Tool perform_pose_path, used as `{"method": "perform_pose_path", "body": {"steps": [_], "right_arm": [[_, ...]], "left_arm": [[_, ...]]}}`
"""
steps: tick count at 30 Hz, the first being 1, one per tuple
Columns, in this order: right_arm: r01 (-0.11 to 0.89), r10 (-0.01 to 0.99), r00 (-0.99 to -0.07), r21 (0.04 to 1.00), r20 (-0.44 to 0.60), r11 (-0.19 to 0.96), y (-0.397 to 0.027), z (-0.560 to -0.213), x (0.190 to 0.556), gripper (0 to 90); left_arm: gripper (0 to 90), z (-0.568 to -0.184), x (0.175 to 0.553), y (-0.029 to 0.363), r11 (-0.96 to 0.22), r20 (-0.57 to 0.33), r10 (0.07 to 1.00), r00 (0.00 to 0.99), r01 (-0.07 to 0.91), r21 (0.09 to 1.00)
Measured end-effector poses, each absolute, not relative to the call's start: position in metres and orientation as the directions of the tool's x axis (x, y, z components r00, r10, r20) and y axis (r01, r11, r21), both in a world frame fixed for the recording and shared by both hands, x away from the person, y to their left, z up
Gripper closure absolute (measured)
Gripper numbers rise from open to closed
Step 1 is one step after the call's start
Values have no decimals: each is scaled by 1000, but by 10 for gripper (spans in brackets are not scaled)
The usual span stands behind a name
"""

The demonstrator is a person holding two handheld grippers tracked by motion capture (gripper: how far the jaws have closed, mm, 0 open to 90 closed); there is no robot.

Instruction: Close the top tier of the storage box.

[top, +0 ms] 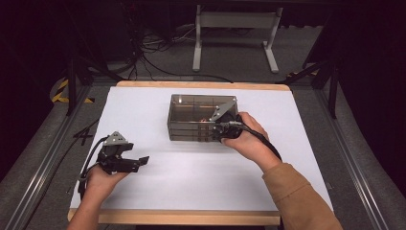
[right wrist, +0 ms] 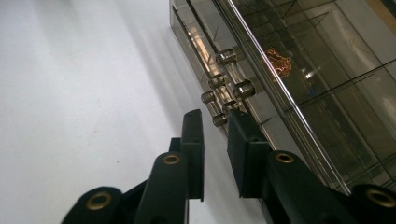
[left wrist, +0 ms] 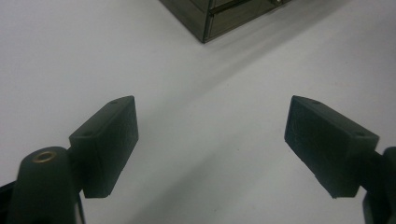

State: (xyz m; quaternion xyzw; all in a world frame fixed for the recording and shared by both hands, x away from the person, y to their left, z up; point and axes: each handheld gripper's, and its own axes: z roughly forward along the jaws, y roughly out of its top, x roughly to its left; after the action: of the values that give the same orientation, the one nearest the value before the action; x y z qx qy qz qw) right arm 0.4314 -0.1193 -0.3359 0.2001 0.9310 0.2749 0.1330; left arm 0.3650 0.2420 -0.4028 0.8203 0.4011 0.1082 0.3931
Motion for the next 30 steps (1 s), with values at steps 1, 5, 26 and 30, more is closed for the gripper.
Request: {"method": "perform_pose_path", "body": {"steps": [1, 5, 26, 30], "right_arm": [[297, 440, -889, 568, -130, 768, -121, -335, 430, 707], [283, 433, -891, 584, -133, 761, -127, -332, 426, 645], [262, 425, -899, 650, -105, 713, -178, -326, 408, 326], [269, 447, -888, 661, -113, 701, -188, -325, 407, 299]], "left_arm": [[180, -403, 365, 242, -369, -140, 742, 656, 574, 731], [177, -402, 365, 243, -382, -133, 730, 671, 561, 734], [120, -401, 364, 246, -395, -157, 698, 698, 559, 729], [103, -402, 364, 246, -394, -150, 706, 693, 559, 730]]}}
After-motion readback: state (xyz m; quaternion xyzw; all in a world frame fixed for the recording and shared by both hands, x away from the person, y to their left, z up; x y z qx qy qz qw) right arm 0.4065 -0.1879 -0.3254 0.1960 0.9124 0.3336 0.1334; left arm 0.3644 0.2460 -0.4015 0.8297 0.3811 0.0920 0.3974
